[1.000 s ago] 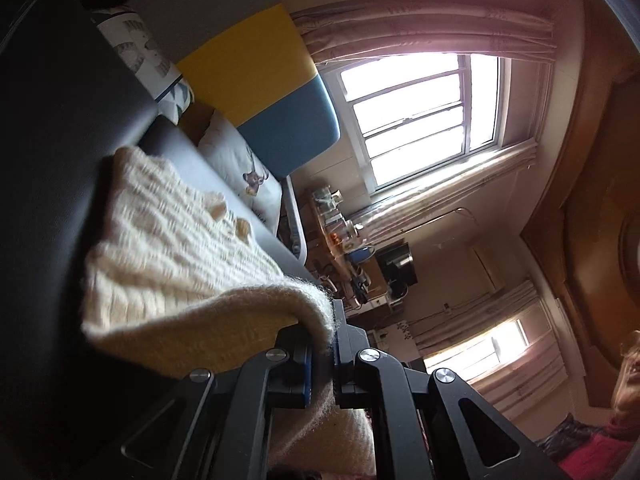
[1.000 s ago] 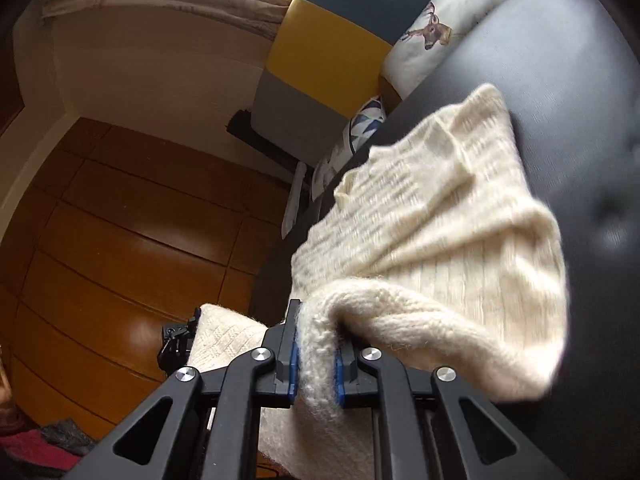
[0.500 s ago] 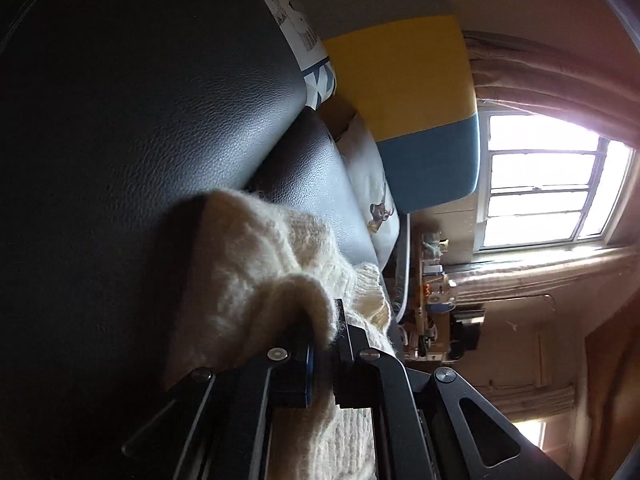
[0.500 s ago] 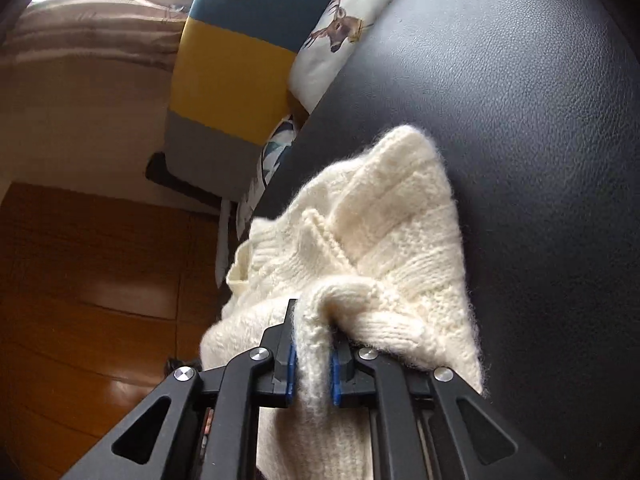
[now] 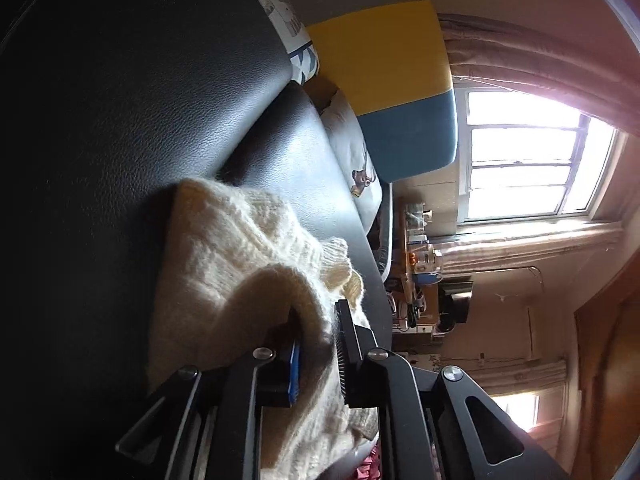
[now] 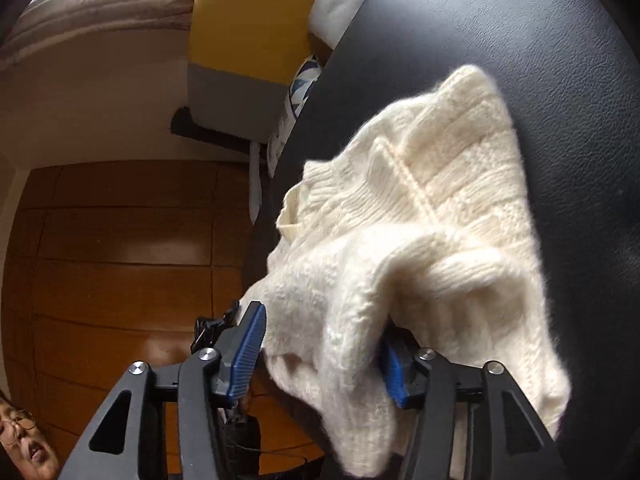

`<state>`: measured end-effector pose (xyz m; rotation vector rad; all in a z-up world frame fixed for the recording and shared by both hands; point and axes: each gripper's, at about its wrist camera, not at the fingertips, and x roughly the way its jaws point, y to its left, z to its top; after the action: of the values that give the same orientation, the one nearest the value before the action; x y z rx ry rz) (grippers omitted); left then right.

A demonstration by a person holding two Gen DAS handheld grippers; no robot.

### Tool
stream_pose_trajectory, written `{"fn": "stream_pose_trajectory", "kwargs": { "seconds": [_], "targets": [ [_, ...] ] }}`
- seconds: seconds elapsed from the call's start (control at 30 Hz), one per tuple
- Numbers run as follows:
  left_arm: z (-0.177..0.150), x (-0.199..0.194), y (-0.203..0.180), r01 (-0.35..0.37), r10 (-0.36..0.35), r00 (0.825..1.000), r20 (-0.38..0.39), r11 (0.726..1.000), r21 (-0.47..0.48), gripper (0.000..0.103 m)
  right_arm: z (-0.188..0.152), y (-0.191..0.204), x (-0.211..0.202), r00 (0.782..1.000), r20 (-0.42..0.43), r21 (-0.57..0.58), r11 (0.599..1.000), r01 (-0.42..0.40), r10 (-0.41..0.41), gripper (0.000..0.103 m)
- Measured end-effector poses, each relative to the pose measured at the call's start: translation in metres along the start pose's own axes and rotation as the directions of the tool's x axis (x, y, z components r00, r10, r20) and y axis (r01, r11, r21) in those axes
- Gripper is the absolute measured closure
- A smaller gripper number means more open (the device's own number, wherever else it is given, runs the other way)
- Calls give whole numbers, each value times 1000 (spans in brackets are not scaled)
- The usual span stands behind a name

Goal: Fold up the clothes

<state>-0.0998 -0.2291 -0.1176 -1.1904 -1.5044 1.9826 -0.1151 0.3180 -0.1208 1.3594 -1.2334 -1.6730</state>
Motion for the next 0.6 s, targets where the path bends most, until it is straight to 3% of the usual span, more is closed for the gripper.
{"fn": "stream_pose_trajectory", "kwargs": {
  "seconds": [0.13, 0.17, 0.27, 0.37, 0.4, 0.57, 0.6],
  "targets": [
    [8, 1, -15, 50, -50, 999, 4, 999, -3, 85, 18, 5, -4, 989, 51, 9, 990, -138, 137, 42],
    [12, 3, -16, 64, -64, 998, 9, 998, -16, 85, 21, 2, -8, 978, 111, 26, 983, -179, 175, 42],
    [24, 13, -10, 97, -92, 995, 42, 989, -111, 84, 36, -21, -14, 930, 313, 131, 961, -244, 193, 42],
    [35, 22, 5, 116, -102, 992, 72, 967, -227, 82, 46, -38, -9, 911, 385, 202, 949, -241, 149, 43],
    [37, 25, 10, 121, -104, 991, 78, 960, -251, 82, 47, -37, -5, 914, 380, 201, 951, -235, 145, 43],
    [41, 17, 14, 128, -104, 989, 109, 962, -241, 82, 44, -26, -24, 933, 349, 128, 982, -138, 86, 43],
    [42, 10, 13, 114, -88, 989, 121, 969, -221, 78, 40, -19, -28, 939, 341, 91, 992, -91, 55, 43]
  ]
}}
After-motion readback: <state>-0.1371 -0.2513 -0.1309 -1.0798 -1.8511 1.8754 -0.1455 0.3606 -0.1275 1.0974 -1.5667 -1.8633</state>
